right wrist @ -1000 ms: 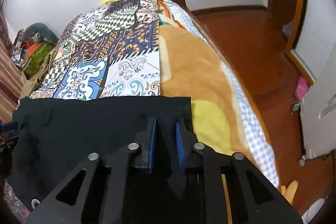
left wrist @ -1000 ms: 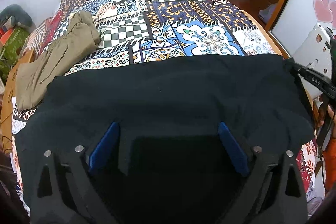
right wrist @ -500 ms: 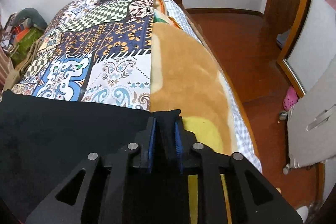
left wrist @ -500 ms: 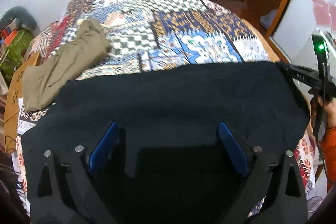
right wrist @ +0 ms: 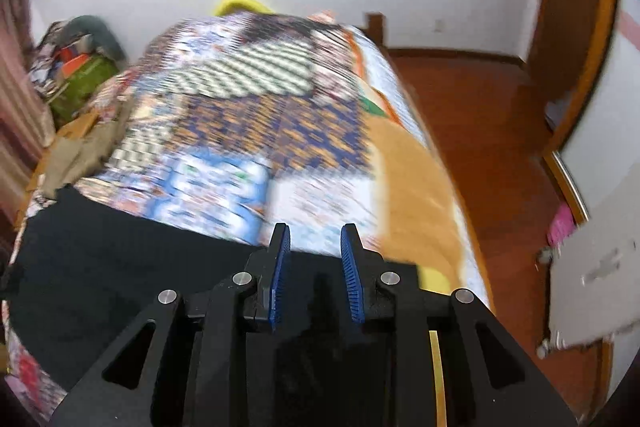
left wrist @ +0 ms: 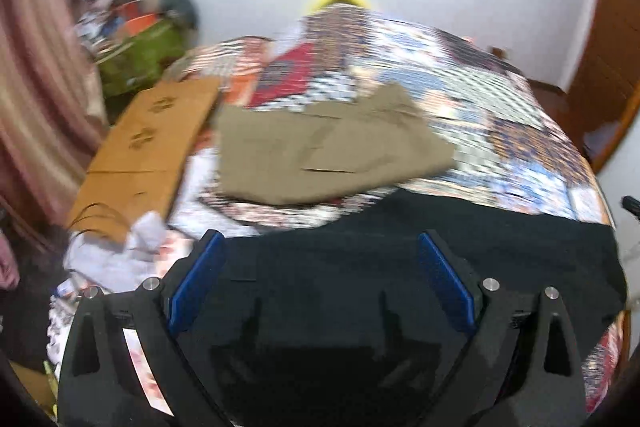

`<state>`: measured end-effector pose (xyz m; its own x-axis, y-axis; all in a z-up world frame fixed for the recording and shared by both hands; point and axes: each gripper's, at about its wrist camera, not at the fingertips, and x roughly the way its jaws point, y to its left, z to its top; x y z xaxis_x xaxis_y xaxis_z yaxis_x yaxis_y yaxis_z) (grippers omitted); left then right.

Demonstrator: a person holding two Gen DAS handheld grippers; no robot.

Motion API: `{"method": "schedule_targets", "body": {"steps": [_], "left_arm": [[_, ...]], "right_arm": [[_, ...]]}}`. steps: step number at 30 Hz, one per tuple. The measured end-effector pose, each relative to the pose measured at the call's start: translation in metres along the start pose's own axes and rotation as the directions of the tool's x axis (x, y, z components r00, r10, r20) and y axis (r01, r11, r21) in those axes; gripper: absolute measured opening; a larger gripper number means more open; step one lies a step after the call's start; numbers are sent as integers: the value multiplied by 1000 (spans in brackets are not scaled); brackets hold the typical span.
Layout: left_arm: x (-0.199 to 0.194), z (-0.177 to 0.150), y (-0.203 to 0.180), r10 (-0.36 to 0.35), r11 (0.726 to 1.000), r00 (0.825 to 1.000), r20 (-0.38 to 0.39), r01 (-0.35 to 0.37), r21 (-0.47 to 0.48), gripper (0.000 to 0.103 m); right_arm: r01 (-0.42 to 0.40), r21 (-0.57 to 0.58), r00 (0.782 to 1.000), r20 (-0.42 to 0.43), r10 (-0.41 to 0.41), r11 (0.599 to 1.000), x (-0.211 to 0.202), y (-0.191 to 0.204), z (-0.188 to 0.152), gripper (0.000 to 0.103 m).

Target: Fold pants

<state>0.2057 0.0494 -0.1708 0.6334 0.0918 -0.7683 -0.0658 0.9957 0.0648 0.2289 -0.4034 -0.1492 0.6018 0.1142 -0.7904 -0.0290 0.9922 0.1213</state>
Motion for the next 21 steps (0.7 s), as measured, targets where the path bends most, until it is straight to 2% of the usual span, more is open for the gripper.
{"method": "schedule_targets", "body": {"steps": [2, 6, 11, 19, 21], "left_arm": [[5, 0, 27, 40, 999, 999, -4, -40, -22, 97], [22, -5, 74, 62, 997, 997, -40, -64, -51, 97], [51, -15, 105, 17, 997, 995, -103, -25, -75, 97], [98, -29, 117, -67, 996, 981, -183, 57, -64, 97], [107, -31, 119, -103, 992, 974, -200, 86, -90, 91]], "right_arm": [[-34, -41, 999, 16, 35, 999, 0, 23, 10, 25], [-100, -142, 993, 44, 107, 985, 2, 77, 32, 39], [-173, -266, 982, 22, 185, 948, 17, 152, 49, 39], [-294, -390, 956, -107, 274, 873, 56, 244, 53, 43], [-318, -410, 948, -137, 287, 855, 65, 259, 52, 43]]}}
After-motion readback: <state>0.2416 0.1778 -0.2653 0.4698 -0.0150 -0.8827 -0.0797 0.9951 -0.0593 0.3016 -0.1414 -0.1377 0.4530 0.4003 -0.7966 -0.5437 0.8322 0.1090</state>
